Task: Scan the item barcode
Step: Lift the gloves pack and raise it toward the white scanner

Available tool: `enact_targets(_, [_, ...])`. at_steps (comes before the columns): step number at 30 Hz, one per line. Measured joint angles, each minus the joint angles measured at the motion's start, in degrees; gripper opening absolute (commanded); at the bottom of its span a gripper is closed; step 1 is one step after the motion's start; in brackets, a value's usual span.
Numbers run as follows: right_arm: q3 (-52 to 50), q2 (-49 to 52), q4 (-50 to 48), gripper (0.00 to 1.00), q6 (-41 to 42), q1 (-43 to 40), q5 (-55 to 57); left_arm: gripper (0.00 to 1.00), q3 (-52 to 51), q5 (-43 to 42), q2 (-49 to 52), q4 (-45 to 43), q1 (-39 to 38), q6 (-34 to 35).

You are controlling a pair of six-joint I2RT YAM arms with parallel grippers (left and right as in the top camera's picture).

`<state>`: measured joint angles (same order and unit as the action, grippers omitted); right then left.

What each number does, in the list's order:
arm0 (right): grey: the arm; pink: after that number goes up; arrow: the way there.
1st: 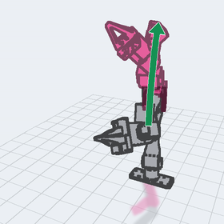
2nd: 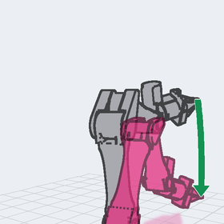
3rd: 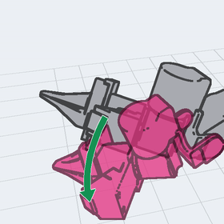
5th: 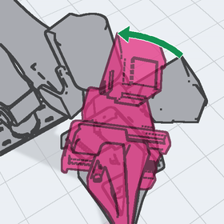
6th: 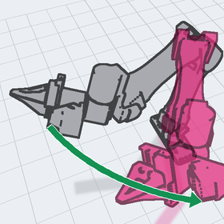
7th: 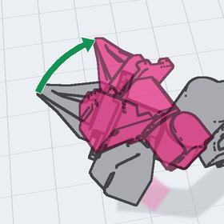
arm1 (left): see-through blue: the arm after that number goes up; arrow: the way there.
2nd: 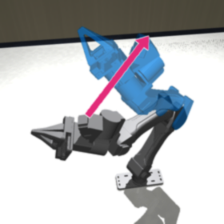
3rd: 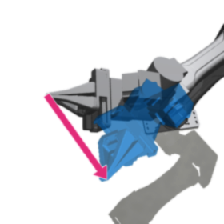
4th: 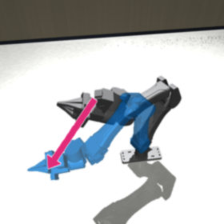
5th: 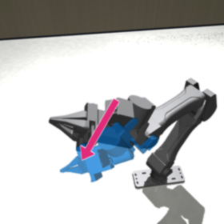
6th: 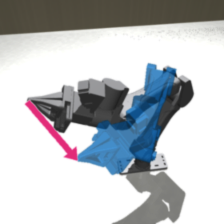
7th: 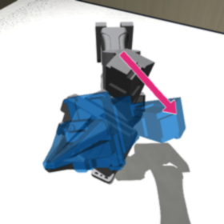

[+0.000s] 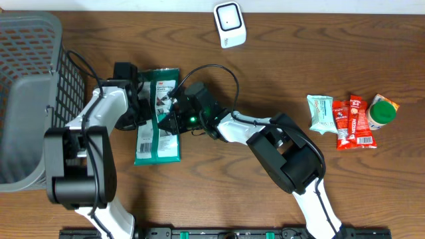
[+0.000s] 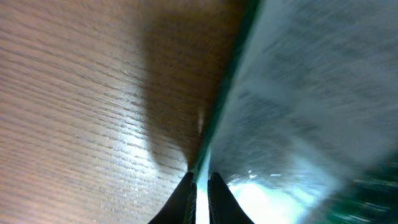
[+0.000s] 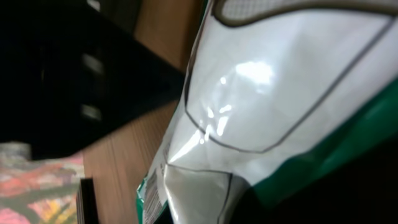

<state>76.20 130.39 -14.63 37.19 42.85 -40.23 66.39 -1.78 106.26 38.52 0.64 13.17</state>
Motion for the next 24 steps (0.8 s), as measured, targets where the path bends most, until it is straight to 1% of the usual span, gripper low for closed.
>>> enact_targets(2, [-0.02, -0.02, 2.60, 0.01, -1.95, -0.20, -0.66, 0.17, 0.00, -0.37, -2.40, 0.00, -0.02, 0.00])
enact_targets(3, [-0.02, -0.11, 4.28, 0.01, -3.19, -0.39, -0.92, 0.22, 0.00, -0.52, -4.09, -0.02, 0.00, 0.02])
enact_targets(5, [-0.09, -0.79, 8.09, 0.01, -5.97, -0.96, -1.29, 0.23, 0.00, -0.66, -7.96, -0.02, 0.00, 0.20])
enact_targets(8, [-0.35, -4.52, 16.57, 0.01, -10.97, -2.19, -0.42, 0.33, 0.02, 0.09, -13.38, 0.04, 0.00, 0.85])
enact_targets(10, [-0.52, -9.20, 23.17, 0.01, -14.64, -2.93, 2.12, 0.36, 0.02, 1.31, -16.46, 0.22, 0.00, 2.27])
enact_targets(12, [-0.44, -16.39, 30.18, 0.01, -19.17, -3.63, 6.86, 0.41, 0.04, 2.62, -18.86, 0.72, 0.00, 3.54])
enact_targets(14, [-0.37, -23.45, 38.23, 0.01, -23.45, -3.65, 11.91, 0.44, 0.07, 3.52, -19.96, 1.60, 0.00, 4.26])
enact_targets(16, [-0.35, -28.55, 42.12, 0.01, -26.03, -3.61, 15.98, 0.50, 0.07, 4.68, -20.48, 2.93, 0.00, 5.31])
enact_targets(18, [-0.28, -32.61, 45.55, 0.01, -28.13, -3.58, 19.65, 0.60, 0.07, 5.62, -20.52, 3.87, 0.00, 6.32])
enact_targets(19, [-0.28, -34.29, 47.32, 0.01, -29.05, -3.63, 21.44, 0.62, 0.07, 6.10, -20.52, 4.07, 0.00, 6.71])
enact_targets(20, [-0.28, -35.54, 48.76, 0.01, -29.81, -3.65, 23.08, 0.73, 0.07, 6.43, -20.52, 4.13, 0.00, 6.95])
enact_targets(21, [-0.28, -36.52, 50.14, 0.01, -30.40, -3.82, 24.52, 0.80, 0.07, 6.67, -20.52, 4.24, 0.00, 7.08])
enact_targets(24, [-0.28, -38.16, 52.74, 0.01, -32.09, -4.22, 27.76, 0.82, 0.07, 7.08, -20.52, 4.39, 0.00, 7.58])
